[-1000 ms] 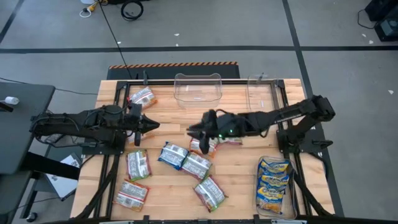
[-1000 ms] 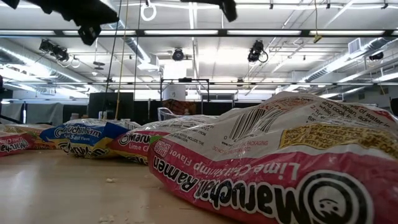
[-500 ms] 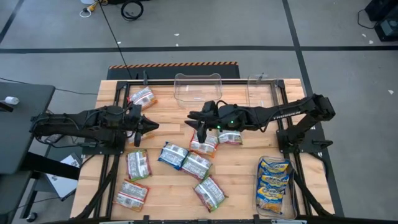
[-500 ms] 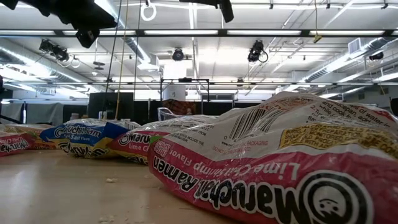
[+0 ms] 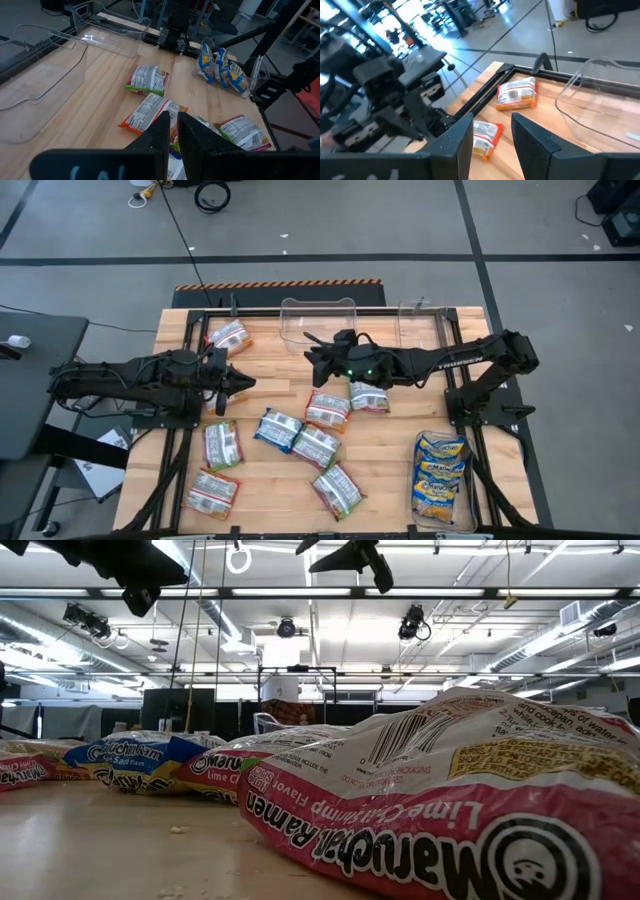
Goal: Sort Maruchan noodles
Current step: Put the bottom right blue noodle pack into the bottom right transparent bin
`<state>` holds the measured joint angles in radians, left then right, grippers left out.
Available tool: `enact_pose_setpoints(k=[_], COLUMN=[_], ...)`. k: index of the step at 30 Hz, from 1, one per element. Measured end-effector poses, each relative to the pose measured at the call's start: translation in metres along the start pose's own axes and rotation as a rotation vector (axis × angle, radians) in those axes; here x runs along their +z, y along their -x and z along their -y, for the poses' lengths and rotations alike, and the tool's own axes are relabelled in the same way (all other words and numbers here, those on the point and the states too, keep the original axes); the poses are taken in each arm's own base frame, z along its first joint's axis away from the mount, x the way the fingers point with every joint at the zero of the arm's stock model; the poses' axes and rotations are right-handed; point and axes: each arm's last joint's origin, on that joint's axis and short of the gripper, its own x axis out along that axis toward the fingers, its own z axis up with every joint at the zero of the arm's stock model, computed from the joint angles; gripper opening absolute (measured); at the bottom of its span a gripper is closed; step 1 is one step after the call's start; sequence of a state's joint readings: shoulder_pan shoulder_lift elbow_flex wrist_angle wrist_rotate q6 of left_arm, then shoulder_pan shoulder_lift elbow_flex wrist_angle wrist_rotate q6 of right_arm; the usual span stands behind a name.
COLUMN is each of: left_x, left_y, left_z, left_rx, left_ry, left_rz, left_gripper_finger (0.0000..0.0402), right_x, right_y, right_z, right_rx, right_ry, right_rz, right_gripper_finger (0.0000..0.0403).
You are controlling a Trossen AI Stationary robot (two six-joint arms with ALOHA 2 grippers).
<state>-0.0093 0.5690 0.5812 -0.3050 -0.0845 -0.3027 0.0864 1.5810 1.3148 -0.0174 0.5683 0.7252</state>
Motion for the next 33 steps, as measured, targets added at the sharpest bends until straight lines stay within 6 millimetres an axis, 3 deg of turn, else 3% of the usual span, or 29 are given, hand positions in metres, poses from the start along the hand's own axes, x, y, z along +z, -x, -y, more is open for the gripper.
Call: enact_pose_setpoints(k=[19,33], left_x=[0.000,0.000], left_y=[0.000,0.000], left_z=[0.000,0.000], left_rx=[0.000,0.000], left_ry=[0.000,0.000], left_rz=[0.001,0.001], left_gripper_finger=[0.0041,0.0041], right_x=[0.002,-0.010], right_y=[-0.003,-0.003], right_z=[0.003,-0.001], right_rx=[-0.036,0.036], right_ry=[-0.016,-0.085], right_rz=[0.029,-0.082], right_gripper_finger=[0.0139,0.0139])
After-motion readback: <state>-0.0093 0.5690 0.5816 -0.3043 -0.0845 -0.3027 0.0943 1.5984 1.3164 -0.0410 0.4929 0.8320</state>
